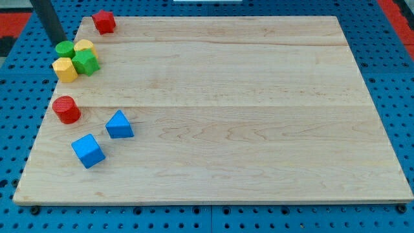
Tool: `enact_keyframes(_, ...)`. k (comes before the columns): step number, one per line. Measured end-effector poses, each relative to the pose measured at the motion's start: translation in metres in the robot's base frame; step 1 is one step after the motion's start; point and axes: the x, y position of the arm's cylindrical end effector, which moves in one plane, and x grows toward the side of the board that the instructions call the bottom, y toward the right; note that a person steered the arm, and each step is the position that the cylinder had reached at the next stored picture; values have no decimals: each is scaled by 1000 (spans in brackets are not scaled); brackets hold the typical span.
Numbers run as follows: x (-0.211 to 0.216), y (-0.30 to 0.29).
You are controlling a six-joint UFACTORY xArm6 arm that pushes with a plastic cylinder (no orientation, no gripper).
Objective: Push the green circle to the top center
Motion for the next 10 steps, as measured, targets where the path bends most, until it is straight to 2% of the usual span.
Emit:
enact_keyframes(1, 31, 4)
enact_keyframes(2, 61, 34)
enact_keyframes(4, 69, 46)
enact_keyframes(5, 74, 80)
enact_keyframes(6, 106, 109)
enact_keyframes(7, 106, 79)
enact_keyframes(8, 149, 84)
enact_keyframes(9, 170, 126)
enact_keyframes(10, 170, 207)
